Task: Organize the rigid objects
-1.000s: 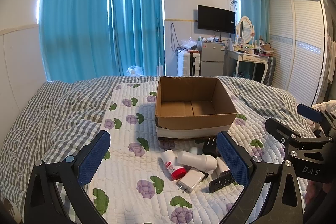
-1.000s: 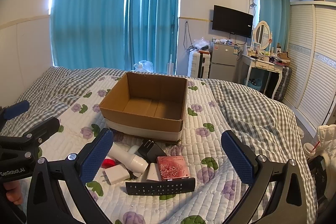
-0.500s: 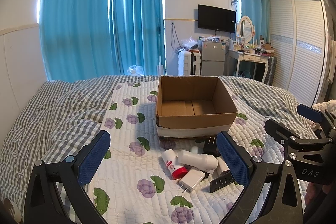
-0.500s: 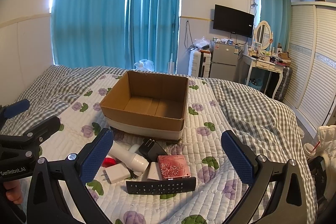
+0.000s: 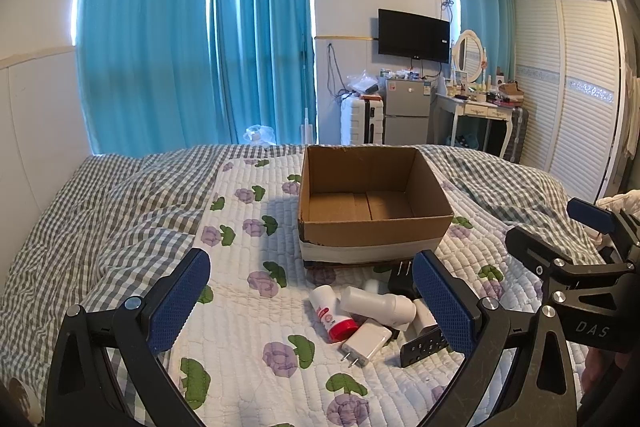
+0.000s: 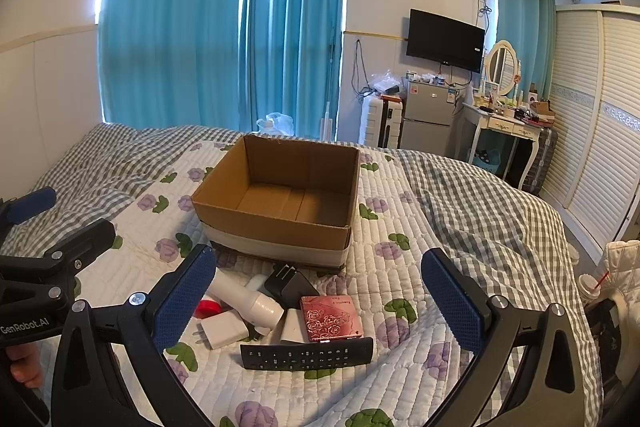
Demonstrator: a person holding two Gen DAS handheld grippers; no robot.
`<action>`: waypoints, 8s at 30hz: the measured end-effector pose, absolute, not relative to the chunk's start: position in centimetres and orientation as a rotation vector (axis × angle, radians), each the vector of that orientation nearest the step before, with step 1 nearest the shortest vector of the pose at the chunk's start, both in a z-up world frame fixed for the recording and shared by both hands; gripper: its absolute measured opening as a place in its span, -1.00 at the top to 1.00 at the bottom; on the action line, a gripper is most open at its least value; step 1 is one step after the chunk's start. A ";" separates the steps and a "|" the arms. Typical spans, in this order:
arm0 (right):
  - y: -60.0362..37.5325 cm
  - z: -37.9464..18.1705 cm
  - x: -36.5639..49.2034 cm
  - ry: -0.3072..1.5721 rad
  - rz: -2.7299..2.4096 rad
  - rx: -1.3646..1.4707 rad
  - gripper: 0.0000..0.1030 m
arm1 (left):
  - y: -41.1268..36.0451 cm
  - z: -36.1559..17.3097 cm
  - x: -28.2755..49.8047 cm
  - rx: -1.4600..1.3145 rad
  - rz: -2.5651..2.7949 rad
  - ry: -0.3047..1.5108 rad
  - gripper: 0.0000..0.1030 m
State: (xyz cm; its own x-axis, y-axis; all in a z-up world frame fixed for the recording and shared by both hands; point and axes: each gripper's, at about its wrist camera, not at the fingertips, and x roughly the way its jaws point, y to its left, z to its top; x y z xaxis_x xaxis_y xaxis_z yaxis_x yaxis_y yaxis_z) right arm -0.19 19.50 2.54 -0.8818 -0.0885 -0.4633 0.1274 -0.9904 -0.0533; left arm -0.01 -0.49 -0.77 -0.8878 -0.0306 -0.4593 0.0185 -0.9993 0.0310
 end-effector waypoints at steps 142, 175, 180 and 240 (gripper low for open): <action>22.4 -9.6 -9.7 0.190 -2.719 1.545 -0.79 | 5.4 -15.0 -9.9 1.651 -2.824 -0.243 -0.74; 12.9 -11.9 -12.1 0.380 -2.436 1.401 -0.72 | -1.2 -11.3 -9.7 1.438 -2.819 0.044 0.19; 11.2 -14.1 -13.1 0.447 -2.443 1.489 -0.54 | -1.5 -11.8 -9.5 1.459 -2.820 0.066 0.19; 20.0 0.2 -27.5 0.115 -2.705 1.154 -0.09 | 6.5 -8.2 -28.4 1.388 -2.988 -0.157 -0.20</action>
